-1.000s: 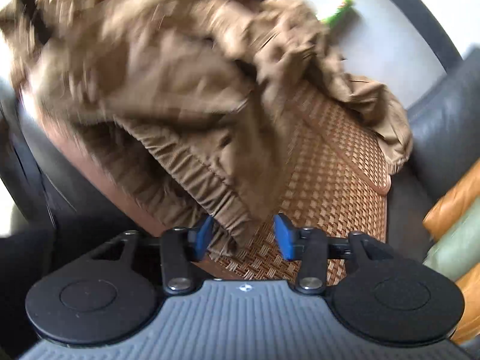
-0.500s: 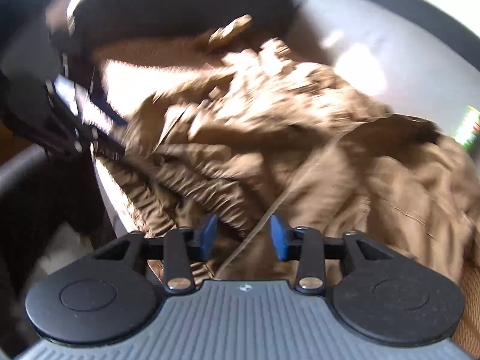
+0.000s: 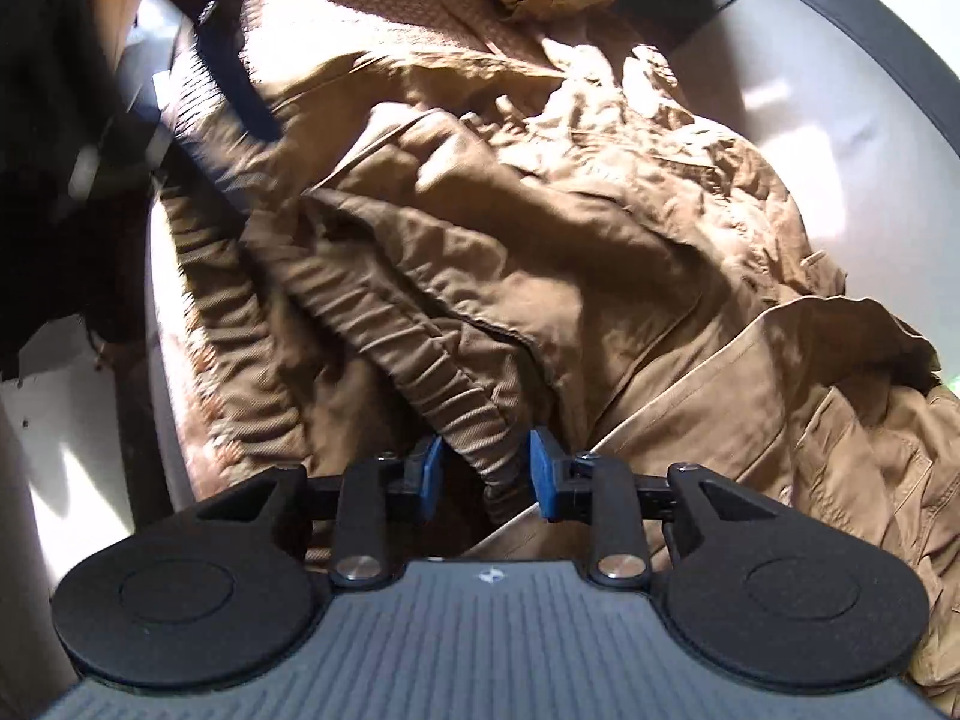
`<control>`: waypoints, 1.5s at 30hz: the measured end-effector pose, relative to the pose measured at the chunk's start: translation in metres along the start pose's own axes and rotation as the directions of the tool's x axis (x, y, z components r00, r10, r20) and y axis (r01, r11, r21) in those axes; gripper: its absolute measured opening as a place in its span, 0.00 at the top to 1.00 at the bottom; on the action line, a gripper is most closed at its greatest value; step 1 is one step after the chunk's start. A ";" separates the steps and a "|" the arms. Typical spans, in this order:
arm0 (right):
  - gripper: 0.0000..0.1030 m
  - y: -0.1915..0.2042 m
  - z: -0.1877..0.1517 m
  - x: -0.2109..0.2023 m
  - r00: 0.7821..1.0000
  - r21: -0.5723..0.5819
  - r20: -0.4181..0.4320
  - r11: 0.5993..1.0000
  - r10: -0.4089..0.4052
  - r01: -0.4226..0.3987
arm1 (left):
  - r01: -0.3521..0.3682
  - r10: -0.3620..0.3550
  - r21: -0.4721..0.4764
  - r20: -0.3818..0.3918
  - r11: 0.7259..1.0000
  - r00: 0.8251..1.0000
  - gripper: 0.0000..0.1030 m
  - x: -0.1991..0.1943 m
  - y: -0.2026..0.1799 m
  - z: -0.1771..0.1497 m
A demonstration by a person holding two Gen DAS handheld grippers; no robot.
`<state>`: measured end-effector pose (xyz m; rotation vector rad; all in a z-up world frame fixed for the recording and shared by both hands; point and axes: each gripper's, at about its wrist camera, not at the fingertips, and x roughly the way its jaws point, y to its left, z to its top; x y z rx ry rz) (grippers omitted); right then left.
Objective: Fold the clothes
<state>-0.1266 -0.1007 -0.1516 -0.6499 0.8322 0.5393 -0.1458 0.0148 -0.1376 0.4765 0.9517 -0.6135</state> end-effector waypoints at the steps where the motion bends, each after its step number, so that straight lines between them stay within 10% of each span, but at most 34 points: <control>1: 0.88 -0.006 0.002 -0.004 1.000 0.036 0.012 0.999 0.005 -0.005 | -0.005 0.005 0.000 0.011 1.000 1.000 0.46 -0.002 -0.001 0.000; 9: 0.95 -0.037 0.036 -0.050 0.989 0.170 0.148 0.984 0.027 -0.052 | -0.147 0.156 -0.106 0.082 0.983 0.984 0.46 -0.003 0.007 0.003; 10: 0.95 -0.035 0.040 -0.053 0.987 0.165 0.154 0.984 0.039 -0.065 | -0.168 0.181 -0.140 0.080 0.976 0.980 0.50 -0.002 0.011 0.003; 12: 0.95 -0.029 0.047 -0.056 0.985 0.141 0.157 0.986 0.070 -0.092 | -0.200 0.227 -0.246 0.084 0.948 0.970 0.91 -0.004 0.026 0.001; 14: 0.95 -0.023 0.055 -0.059 0.982 0.117 0.158 0.986 0.100 -0.119 | -0.206 0.269 -0.395 0.111 0.895 0.957 0.98 -0.018 0.049 -0.004; 19: 0.95 -0.007 0.073 -0.066 0.971 0.057 0.160 0.981 0.176 -0.187 | -0.173 0.326 -0.640 0.129 0.749 0.936 0.98 -0.052 0.088 -0.033; 23: 0.95 0.029 0.067 -0.043 0.962 0.016 0.101 0.966 0.255 -0.258 | -0.157 0.258 -0.708 0.037 0.688 0.965 0.90 -0.031 0.094 -0.067; 29: 0.79 0.060 0.038 -0.009 0.953 0.027 0.061 0.954 0.296 -0.298 | -0.085 0.157 -0.734 0.029 0.673 0.987 0.58 -0.028 0.095 -0.087; 36: 0.69 0.000 0.024 -0.053 0.938 0.195 0.159 0.922 0.308 -0.335 | 0.132 -0.001 -0.706 0.183 0.695 0.983 0.58 -0.070 0.103 -0.094; 41: 0.67 -0.024 0.006 -0.053 0.950 0.303 0.156 0.903 0.270 -0.306 | 0.219 -0.006 -0.753 0.275 0.621 0.961 0.54 -0.086 0.124 -0.087; 45: 0.67 -0.019 -0.004 -0.032 0.942 0.364 0.129 0.869 0.309 -0.334 | 0.157 0.063 -0.780 0.244 0.606 0.968 0.50 -0.066 0.152 -0.057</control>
